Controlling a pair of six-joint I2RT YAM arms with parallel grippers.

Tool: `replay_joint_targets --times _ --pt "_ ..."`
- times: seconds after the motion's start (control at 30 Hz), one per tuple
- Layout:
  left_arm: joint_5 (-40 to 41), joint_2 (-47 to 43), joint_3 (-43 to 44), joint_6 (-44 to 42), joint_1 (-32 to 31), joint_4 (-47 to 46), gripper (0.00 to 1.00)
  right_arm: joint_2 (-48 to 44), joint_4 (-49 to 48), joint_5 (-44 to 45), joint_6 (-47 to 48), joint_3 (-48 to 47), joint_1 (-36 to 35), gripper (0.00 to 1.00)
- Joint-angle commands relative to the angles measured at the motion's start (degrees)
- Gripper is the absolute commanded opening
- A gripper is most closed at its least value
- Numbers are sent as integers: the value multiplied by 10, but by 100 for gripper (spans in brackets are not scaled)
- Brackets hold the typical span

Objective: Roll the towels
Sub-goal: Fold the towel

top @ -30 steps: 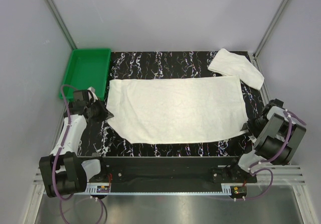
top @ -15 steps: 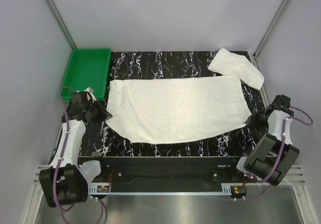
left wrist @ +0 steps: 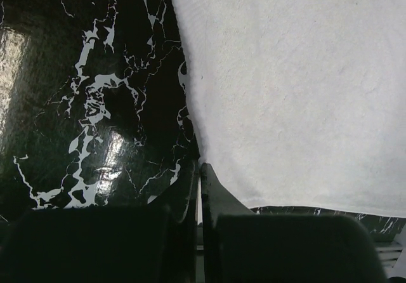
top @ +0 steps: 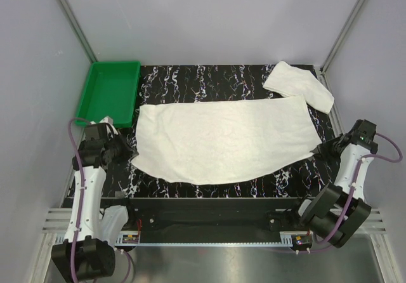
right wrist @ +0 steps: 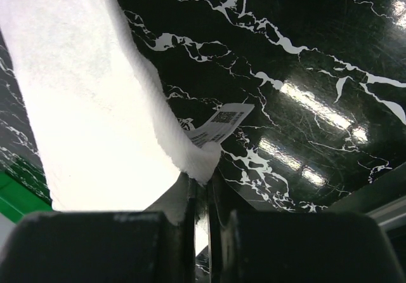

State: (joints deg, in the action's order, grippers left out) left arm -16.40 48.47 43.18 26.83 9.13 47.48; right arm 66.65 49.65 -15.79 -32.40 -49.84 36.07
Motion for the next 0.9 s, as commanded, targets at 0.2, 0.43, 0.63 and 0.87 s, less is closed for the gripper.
replay_joint_targets --times 0.2,0.43,0.63,0.87 --pt "-27 21 25 23 -2 -14 0 -20 -16 -49 -24 -19 7 0" --pt "-32 126 71 34 -2 -77 0 73 -71 -100 -42 -53 6 0" --pt "-28 231 144 54 -2 -117 0 155 -109 -96 -57 -124 -6 0" --pt "-22 345 232 72 -2 -143 0 267 -133 -72 -83 -201 -60 0"
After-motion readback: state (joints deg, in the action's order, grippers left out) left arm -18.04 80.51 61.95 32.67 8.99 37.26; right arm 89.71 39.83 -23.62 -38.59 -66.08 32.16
